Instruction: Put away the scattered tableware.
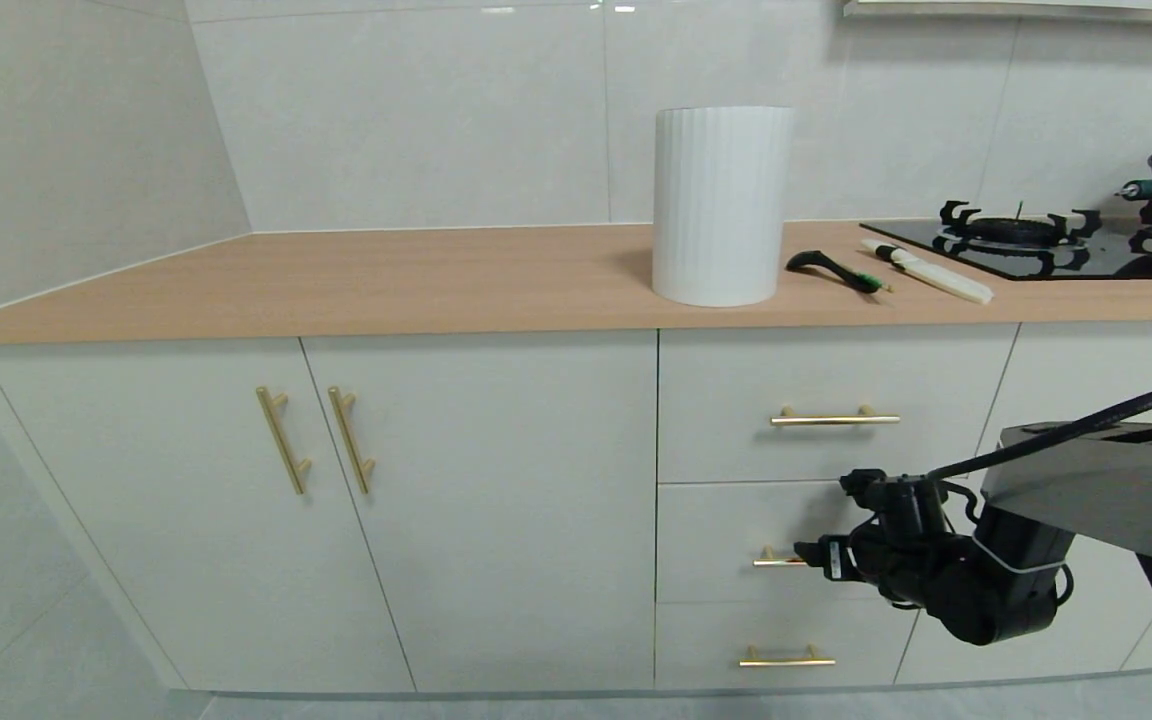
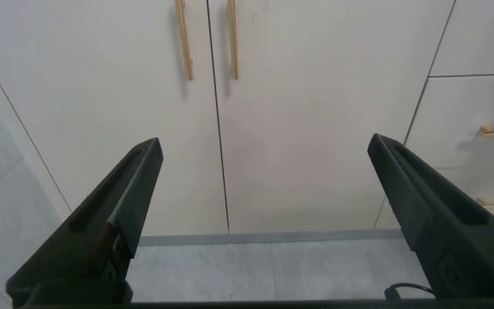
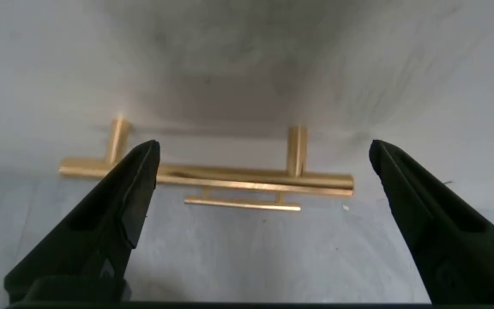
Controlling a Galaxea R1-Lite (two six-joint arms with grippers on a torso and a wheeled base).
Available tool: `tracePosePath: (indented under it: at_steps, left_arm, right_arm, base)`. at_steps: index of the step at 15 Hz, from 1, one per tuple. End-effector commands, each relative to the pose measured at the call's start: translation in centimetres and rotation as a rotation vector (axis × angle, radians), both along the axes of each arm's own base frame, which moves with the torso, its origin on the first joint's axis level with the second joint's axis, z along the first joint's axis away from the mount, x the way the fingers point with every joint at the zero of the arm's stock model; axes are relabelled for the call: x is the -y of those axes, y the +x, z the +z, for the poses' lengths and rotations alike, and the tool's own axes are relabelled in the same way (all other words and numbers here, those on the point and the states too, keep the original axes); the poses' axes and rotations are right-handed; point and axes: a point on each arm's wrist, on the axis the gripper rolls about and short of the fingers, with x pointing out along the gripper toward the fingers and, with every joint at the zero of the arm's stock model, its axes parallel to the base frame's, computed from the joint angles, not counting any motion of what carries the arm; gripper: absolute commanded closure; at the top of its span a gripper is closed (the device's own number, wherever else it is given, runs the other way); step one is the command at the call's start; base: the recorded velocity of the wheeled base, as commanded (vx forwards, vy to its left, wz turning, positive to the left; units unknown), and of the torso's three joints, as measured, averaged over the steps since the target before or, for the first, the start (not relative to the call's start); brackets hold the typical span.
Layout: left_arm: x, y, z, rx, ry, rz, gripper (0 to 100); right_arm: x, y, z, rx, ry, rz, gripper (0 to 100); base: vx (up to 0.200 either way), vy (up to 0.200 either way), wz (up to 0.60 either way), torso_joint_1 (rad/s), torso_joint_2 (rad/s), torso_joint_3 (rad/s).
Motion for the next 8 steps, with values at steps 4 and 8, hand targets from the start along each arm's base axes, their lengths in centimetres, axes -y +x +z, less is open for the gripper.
tracePosePath:
  at_steps: [4,8]
  left_arm:
    - [0.0,0.0,-0.01,-0.001,0.0,0.0,0]
    - [0.0,0.0,-0.01,-0.001,0.0,0.0,0]
  right_arm:
    - [0.11,0.55,-0.96,-0.008,0.001,-0.008,0]
    - [0.15,0.31,-0.99,-0.047,-0.006,-0.008,0]
  base:
    - [0.0,0.0,0.0,0.0,0.0,0.0]
    - [0.0,0.0,0.0,0.0,0.0,0.0]
